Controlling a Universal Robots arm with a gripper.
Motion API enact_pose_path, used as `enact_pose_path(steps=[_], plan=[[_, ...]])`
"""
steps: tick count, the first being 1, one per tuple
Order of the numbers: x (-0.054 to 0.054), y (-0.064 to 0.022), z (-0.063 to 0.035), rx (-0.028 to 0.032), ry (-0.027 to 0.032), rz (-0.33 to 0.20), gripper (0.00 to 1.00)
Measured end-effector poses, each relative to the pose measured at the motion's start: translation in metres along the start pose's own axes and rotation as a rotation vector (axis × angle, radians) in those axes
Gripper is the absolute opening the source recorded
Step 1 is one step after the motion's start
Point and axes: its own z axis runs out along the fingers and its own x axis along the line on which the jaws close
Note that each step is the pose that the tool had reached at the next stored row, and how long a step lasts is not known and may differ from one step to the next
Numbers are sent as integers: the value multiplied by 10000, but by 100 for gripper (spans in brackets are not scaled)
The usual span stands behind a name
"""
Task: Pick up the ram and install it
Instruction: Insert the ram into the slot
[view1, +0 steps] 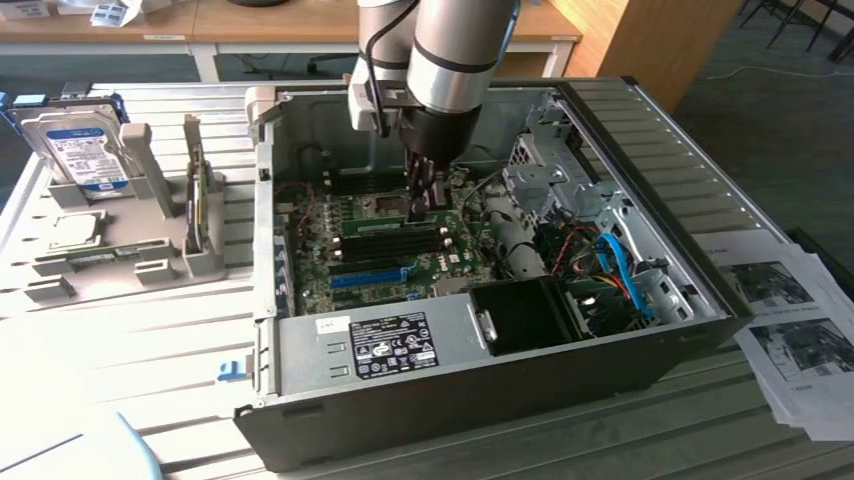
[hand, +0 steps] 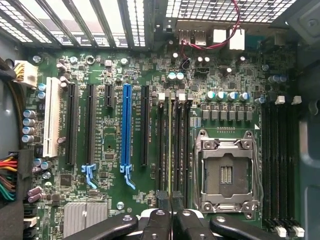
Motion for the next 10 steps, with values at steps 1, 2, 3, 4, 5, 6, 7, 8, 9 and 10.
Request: enact_pose_path(steps=[1, 2, 3, 4, 5, 6, 7, 8, 9, 10], plan=[[1, 0, 7, 0, 0, 1, 11], [1, -1, 15, 0, -1, 2, 11], [2, -1, 22, 0, 0, 3, 11], [3, -2, 30, 0, -1, 4, 11], [3, -2, 37, 0, -1, 5, 11], [4, -3, 44, 0, -1, 6, 11], [4, -3, 51, 0, 0, 7, 11], [5, -4, 57, 0, 0, 7, 11], [5, -4, 63, 0, -1, 8, 11], [5, -4, 66, 0, 0, 8, 11]])
